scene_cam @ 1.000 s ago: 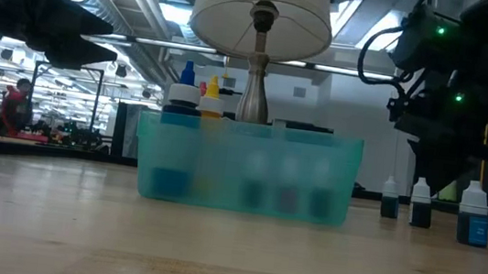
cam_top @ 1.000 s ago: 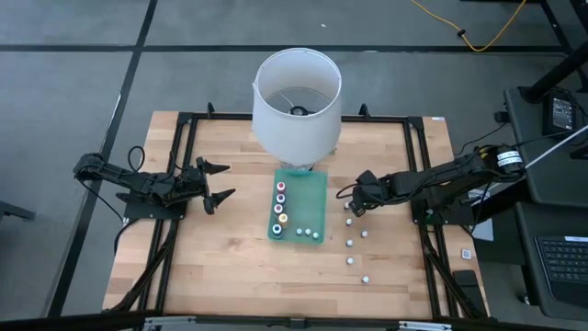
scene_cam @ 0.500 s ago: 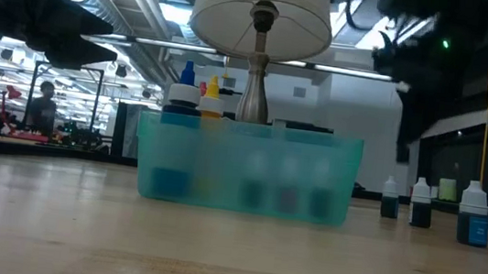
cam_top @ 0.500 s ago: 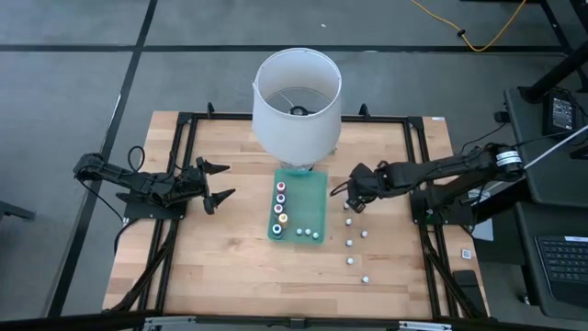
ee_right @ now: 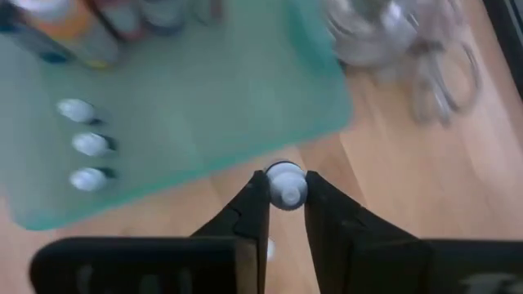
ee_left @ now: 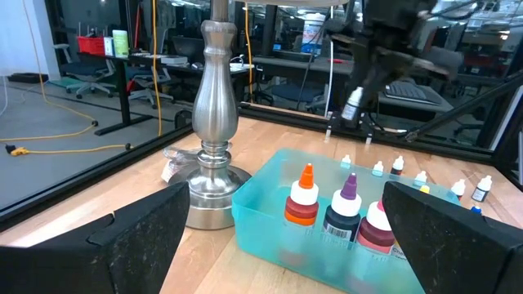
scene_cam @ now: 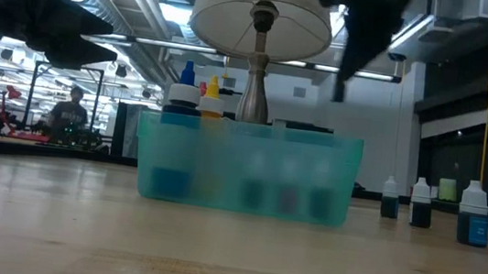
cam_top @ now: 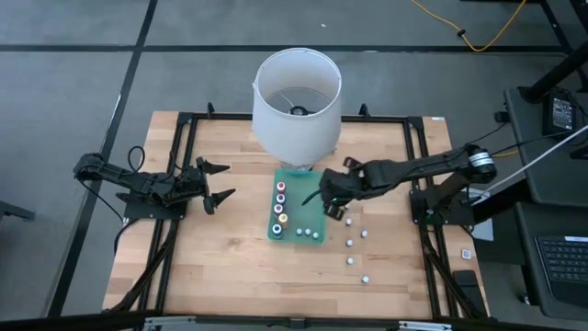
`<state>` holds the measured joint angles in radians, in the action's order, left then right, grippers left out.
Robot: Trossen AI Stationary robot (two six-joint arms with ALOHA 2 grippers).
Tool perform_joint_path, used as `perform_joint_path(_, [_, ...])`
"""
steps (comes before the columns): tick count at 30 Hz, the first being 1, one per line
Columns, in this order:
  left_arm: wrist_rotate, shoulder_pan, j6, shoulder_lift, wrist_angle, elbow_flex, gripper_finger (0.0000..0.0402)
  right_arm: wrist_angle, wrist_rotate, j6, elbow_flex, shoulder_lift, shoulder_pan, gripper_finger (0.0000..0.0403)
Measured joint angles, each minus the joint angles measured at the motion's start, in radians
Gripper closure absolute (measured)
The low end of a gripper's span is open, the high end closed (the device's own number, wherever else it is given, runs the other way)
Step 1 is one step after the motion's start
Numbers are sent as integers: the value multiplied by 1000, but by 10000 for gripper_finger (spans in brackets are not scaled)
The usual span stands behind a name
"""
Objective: Pick & Place food coloring
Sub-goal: Put the small black food coloring bottle into the green bin
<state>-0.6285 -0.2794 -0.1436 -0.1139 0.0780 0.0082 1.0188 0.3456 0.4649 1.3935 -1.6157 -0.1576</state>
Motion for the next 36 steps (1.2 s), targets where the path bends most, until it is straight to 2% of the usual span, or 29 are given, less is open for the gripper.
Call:
perform_joint_path(6, [0, 0, 0, 0, 0, 0, 2, -67, -30, -60, 130, -138, -30, 335])
perform_joint_path(12, [0, 0, 0, 0, 0, 0, 2, -151, -61, -79, 137, -214, -64, 338])
perform_joint_path(36, [0, 0, 0, 0, 0, 0, 2, -365, -60, -82, -112, -248, -117, 336])
